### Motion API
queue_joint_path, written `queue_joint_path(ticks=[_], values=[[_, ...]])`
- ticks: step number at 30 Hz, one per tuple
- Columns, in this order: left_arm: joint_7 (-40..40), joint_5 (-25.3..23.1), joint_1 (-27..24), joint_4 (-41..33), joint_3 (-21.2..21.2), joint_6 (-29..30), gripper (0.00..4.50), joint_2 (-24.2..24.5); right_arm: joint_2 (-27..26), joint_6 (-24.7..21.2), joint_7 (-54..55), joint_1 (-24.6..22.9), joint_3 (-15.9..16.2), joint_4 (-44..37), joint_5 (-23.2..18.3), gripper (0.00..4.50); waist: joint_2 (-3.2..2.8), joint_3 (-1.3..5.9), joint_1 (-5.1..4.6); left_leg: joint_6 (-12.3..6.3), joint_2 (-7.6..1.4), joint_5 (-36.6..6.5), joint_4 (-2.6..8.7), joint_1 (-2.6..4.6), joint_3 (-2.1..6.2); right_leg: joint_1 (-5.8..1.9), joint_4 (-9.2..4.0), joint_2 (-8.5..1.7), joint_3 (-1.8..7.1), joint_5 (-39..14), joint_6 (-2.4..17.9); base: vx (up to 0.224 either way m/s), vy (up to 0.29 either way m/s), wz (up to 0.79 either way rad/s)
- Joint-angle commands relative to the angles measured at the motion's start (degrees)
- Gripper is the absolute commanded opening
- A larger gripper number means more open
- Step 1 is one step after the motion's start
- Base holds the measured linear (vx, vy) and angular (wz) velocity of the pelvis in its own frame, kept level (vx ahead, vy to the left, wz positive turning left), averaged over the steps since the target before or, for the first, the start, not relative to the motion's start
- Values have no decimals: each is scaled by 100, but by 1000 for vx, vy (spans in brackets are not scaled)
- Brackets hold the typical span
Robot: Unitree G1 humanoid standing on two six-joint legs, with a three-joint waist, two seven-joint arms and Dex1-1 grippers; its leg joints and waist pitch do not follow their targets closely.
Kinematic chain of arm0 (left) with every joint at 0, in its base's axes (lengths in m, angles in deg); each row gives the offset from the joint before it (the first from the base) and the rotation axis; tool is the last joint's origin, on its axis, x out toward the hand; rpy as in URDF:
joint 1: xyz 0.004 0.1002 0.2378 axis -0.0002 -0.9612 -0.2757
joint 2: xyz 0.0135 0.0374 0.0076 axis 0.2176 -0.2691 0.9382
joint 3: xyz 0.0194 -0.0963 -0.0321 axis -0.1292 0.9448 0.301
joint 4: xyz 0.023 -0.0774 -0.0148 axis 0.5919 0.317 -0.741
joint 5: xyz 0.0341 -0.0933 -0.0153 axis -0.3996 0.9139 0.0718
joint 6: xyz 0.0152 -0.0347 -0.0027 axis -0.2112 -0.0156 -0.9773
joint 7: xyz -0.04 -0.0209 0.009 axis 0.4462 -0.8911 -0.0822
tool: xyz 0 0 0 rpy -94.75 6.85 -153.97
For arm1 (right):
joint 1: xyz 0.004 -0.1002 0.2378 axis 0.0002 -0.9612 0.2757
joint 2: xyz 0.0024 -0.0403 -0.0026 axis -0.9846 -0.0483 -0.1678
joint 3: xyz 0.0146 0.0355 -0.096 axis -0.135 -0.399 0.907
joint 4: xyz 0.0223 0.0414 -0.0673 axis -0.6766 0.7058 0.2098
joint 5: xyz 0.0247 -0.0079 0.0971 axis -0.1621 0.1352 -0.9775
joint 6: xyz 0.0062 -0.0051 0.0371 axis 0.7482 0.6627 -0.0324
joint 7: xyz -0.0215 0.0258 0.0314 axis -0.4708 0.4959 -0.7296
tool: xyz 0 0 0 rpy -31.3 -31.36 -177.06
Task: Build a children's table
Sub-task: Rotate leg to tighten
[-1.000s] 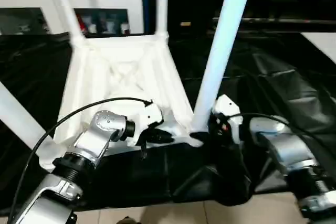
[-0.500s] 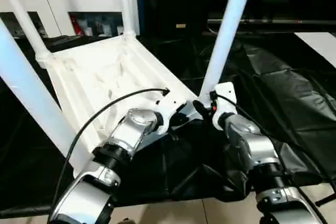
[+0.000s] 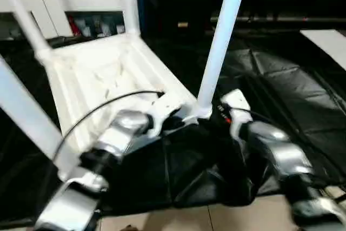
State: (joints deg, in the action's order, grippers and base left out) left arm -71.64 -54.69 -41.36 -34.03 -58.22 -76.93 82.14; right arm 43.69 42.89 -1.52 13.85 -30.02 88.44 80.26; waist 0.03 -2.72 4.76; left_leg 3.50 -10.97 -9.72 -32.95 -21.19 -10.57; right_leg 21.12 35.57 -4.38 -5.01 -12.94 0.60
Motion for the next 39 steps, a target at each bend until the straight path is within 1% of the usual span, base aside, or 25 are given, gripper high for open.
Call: queue_joint_path(ticks=[1, 2, 3, 5, 6, 7, 8, 9, 13, 14, 15, 16, 17, 21, 22, 23, 24, 25, 29, 34, 35, 36, 37, 38, 39], values=[[-547, 111, -183, -129, -196, -215, 0, 68, 133, 8, -422, -35, 78, -267, -140, 403, 39, 331, 10, -366, -283, -893, 342, 45, 117, -216, -465, -460, 343, -493, 1135, 0, 0, 0], [-830, 202, -249, -304, -244, -149, 0, 159, 228, 25, -561, -73, 124, -340, -140, 403, 22, 339, 20, -382, -297, -866, 336, 58, 110, -218, -441, -470, 344, -365, 1251, 0, 0, 0], [-1126, 281, -316, -493, -312, -92, 0, 267, 312, 22, -676, -105, 174, -407, -131, 403, 25, 339, 21, -393, -306, -838, 339, 63, 107, -216, -437, -472, 347, -307, 1294, 0, 0, 0], [-1476, 340, -403, -722, -412, -73, 0, 402, 391, 14, -840, -150, 241, -512, -141, 403, -7, 339, 41, -417, -319, -835, 334, 85, 97, -199, -415, -464, 347, -129, 1385, 0, 0, 0], [-1591, 359, -430, -793, -448, -63, 0, 446, 407, 18, -896, -164, 267, -553, -149, 403, -5, 341, 36, -415, -315, -822, 336, 69, 99, -212, -403, -460, 342, -102, 1395, 0, 0, 0], [-1591, 359, -430, -793, -448, -63, 0, 446, 407, 18, -896, -164, 267, -553, -149, 403, -4, 344, 33, -404, -317, -815, 337, 75, 99, -213, -401, -460, 339, -77, 1405, 0, 0, 0], [-1781, 424, -459, -896, -482, -2, 0, 487, 450, 74, -1168, -202, 432, -676, -141, 403, -5, 346, 33, -382, -326, -818, 338, 86, 98, -210, -391, -466, 338, -64, 1434, 0, 0, 0], [-1783, 424, -459, -896, -482, -1, 0, 487, 451, 74, -1174, -203, 436, -678, -140, 403, -4, 346, 33, -382, -321, -830, 331, 86, 92, -207, -393, -465, 339, -66, 1448, 0, 0, 0], [-1792, 391, -434, -841, -465, -52, 0, 469, 528, 181, -1369, -251, 600, -700, -74, 403, 10, 333, 76, -328, -320, -908, 334, 96, 80, -205, -418, -482, 352, -251, 1423, 0, 0, 0], [-1773, 372, -425, -819, -450, -56, 0, 456, 529, 216, -1398, -254, 631, -668, -44, 403, 54, 331, 95, -324, -314, -900, 335, 84, 78, -218, -420, -486, 352, -331, 1375, 0, 0, 0], [-1761, 362, -427, -833, -443, -36, 0, 458, 525, 221, -1419, -247, 642, -643, -38, 403, 44, 326, 100, -319, -314, -897, 337, 80, 82, -215, -423, -492, 352, -399, 1343, 0, 0, 0], [-1764, 364, -435, -864, -440, -9, 0, 464, 497, 236, -1414, -209, 631, -568, -39, 403, 61, 326, 99, -317, -314, -900, 338, 77, 82, -216, -427, -494, 351, -437, 1327, 0, 0, 0], [-1777, 366, -449, -907, -436, 22, 0, 474, 479, 242, -1405, -184, 620, -524, -45, 377, 59, 331, 102, -316, -311, -878, 332, 81, 81, -215, -425, -498, 354, -458, 1311, 0, 0, 0], [-1743, 367, -477, -971, -415, 81, 0, 500, 508, 324, -1463, -124, 706, -422, 29, 355, 59, 342, 106, -356, -311, -750, 318, 73, 80, -216, -401, -487, 350, -298, 1320, 0, 0, 0], [-1729, 363, -485, -964, -411, 83, 0, 509, 506, 343, -1463, -117, 721, -399, 42, 342, 73, 344, 103, -385, -307, -699, 315, 67, 78, -220, -392, -481, 347, -208, 1327, 0, 0, 0], [-1719, 361, -490, -958, -407, 84, 0, 515, 501, 352, -1459, -114, 727, -386, 45, 331, 68, 346, 106, -404, -302, -679, 311, 70, 78, -219, -387, -480, 345, -181, 1333, 0, 0, 0], [-1718, 355, -493, -952, -404, 84, 0, 521, 503, 365, -1465, -105, 737, -366, 50, 331, 72, 342, 104, -413, -302, -687, 310, 69, 76, -218, -391, -480, 346, -194, 1332, 0, 0, 0], [-1723, 352, -495, -949, -402, 84, 0, 525, 505, 373, -1469, -100, 743, -352, 55, 312, 68, 338, 106, -411, -302, -722, 312, 73, 75, -215, -400, -483, 344, -271, 1327, 0, 0, 0], [-1737, 345, -487, -921, -383, 71, 0, 546, 476, 380, -1458, -79, 704, -328, 18, 284, 71, 342, 103, -384, -306, -745, 310, 78, 77, -213, -398, -480, 349, -341, 1317, 0, 0, 0], [-1733, 366, -478, -883, -350, 117, 0, 533, 426, 405, -1412, -76, 665, -233, -4, 276, 65, 345, 97, -414, -303, -704, 303, 73, 76, -217, -385, -477, 345, -218, 1356, 0, 0, 0], [-1620, 477, -486, -903, -251, 316, 0, 421, 232, 320, -1007, -77, 452, -39, -61, 275, 34, 349, 84, -401, -298, -714, 296, 72, 68, -217, -385, -478, 351, -196, 1378, 0, 0, 0], [-1588, 492, -485, -901, -233, 347, 0, 396, 189, 296, -910, -75, 408, 4, -68, 275, 37, 342, 73, -365, -300, -748, 308, 71, 80, -209, -387, -482, 347, -243, 1405, 0, 0, 0], [-1363, 472, -452, -820, -179, 443, 0, 291, 19, 263, -448, -46, 261, 214, -12, 275, 20, 341, 68, -334, -297, -789, 310, 71, 87, -212, -394, -484, 343, -303, 1408, 0, 0, 0], [-1088, 401, -404, -703, -147, 523, 0, 181, -135, 168, -7, -16, 141, 404, 45, 274, 32, 323, 18, -245, -295, -903, 326, 66, 90, -206, -407, -477, 345, -455, 1405, 0, 0, 0], [-1088, 401, -404, -703, -147, 523, 0, 181, -135, 168, -7, -16, 141, 404, 45, 274, 39, 313, -5, -202, -286, -994, 333, 70, 87, -199, -430, -471, 346, -602, 1387, 0, 0, 0]])
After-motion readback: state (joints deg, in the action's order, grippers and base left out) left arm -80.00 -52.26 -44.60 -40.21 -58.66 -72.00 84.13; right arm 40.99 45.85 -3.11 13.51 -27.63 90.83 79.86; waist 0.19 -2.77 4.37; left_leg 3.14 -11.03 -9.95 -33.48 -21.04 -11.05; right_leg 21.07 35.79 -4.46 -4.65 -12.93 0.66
